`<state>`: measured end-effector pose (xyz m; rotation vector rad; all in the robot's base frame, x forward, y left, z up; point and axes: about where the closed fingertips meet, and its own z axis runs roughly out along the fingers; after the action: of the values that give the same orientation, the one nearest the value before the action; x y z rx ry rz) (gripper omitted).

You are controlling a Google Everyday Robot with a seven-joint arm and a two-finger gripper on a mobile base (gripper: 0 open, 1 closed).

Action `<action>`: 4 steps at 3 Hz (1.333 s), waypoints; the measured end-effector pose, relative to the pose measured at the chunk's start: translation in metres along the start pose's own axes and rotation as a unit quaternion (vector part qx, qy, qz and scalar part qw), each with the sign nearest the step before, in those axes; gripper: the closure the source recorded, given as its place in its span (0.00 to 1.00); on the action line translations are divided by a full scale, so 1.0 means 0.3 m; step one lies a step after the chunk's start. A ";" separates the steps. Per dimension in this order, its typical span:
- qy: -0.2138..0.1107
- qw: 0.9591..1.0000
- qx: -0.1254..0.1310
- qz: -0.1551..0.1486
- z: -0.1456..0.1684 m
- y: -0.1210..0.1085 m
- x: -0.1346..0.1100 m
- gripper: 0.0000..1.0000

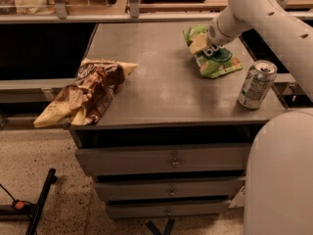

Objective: Move green rice chip bag near brown chip bag

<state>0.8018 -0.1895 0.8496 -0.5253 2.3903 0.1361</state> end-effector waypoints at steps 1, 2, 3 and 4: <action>-0.012 0.999 -0.031 0.003 0.025 0.028 -0.013 0.65; -0.033 0.998 -0.060 -0.015 0.015 0.075 -0.073 0.88; -0.070 0.992 -0.089 -0.049 -0.044 0.150 -0.179 1.00; -0.114 0.980 -0.136 -0.090 -0.114 0.271 -0.289 1.00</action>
Offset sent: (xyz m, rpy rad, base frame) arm 0.0164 0.0452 0.0384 0.1301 -0.0780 0.1866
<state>0.8081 -0.0941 0.9282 -0.8045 2.0997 0.4231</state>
